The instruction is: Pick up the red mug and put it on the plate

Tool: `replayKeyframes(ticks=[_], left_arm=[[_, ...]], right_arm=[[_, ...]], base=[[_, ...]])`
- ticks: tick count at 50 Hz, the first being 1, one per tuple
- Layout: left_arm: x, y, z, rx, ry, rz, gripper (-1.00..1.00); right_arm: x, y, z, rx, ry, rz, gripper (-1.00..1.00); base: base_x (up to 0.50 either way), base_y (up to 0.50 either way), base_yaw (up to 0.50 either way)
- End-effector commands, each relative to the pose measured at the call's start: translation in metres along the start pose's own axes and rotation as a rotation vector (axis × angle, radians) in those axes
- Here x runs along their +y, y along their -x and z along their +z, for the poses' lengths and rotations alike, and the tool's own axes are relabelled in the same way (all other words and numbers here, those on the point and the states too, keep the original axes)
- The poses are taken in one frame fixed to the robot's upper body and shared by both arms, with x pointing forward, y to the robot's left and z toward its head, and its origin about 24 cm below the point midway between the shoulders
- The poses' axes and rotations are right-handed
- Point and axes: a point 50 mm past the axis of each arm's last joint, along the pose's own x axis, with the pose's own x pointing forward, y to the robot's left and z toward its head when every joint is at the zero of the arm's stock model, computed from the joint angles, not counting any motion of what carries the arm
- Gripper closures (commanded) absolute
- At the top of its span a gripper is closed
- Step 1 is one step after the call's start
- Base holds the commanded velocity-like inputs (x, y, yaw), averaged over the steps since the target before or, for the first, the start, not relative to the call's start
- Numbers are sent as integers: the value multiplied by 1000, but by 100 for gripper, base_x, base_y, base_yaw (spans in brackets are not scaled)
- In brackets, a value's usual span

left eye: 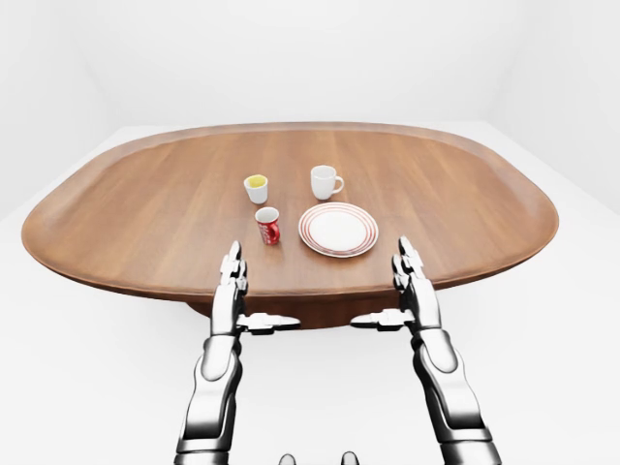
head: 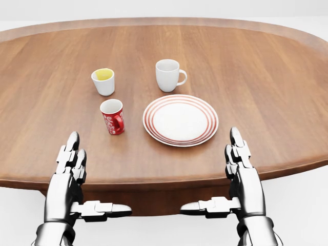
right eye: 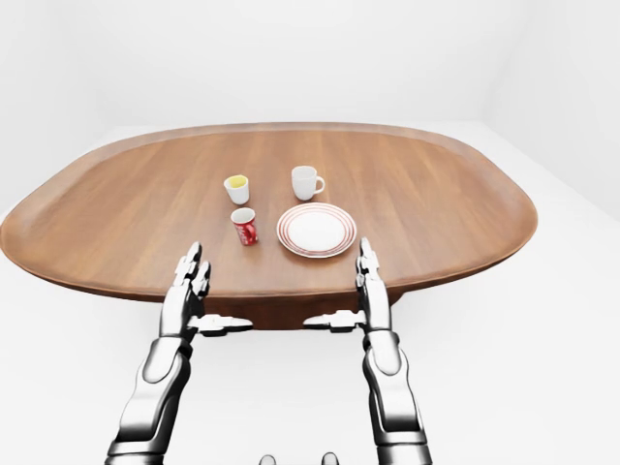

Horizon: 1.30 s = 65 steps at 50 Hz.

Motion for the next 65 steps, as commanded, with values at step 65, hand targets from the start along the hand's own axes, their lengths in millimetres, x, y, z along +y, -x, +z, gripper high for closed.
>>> replayKeyframes(ticks=[65], left_arm=[[6,8,10,-4,18,12,-100]], right_arm=[[-1,6,4,-3,55,20,-100]], base=[[0,1,0]])
